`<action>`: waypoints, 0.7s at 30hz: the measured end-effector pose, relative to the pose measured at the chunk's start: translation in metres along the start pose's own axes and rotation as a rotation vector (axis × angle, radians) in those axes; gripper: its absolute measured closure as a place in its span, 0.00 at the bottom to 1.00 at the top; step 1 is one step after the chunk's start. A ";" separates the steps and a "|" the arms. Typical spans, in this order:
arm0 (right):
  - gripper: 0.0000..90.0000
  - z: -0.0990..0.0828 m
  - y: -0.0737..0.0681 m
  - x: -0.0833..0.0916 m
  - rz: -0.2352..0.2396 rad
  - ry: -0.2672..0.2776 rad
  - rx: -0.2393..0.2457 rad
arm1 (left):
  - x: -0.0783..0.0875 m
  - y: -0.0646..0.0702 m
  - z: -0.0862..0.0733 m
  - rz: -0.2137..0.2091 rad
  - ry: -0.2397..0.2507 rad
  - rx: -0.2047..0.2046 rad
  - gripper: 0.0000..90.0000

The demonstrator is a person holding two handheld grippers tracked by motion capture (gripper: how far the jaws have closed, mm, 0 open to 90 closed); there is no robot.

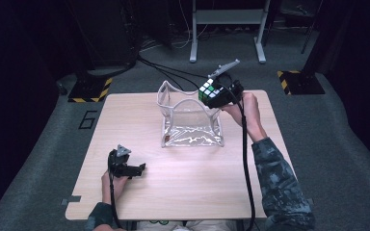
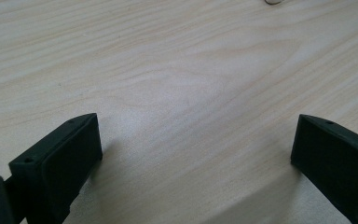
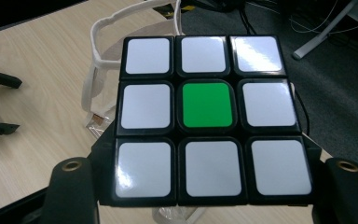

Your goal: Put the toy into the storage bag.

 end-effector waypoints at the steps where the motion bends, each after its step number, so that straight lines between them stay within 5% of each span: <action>1: 0.37 0.001 0.001 -0.001 0.001 -0.004 0.002 | 0.000 0.000 0.000 0.000 0.000 0.001 0.02; 21: 0.37 0.001 0.016 -0.033 0.001 -0.048 -0.025 | 0.000 0.000 0.000 -0.002 0.000 -0.001 0.02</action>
Point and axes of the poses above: each handheld gripper's, and its own axes: x roughly backward along the jaws, z roughly out of its top, y roughly to its right, the point moved 7 cm from there along -x, roughly forward along the jaws, and after that the axes turned 14 degrees about y, right-handed, at the moved point
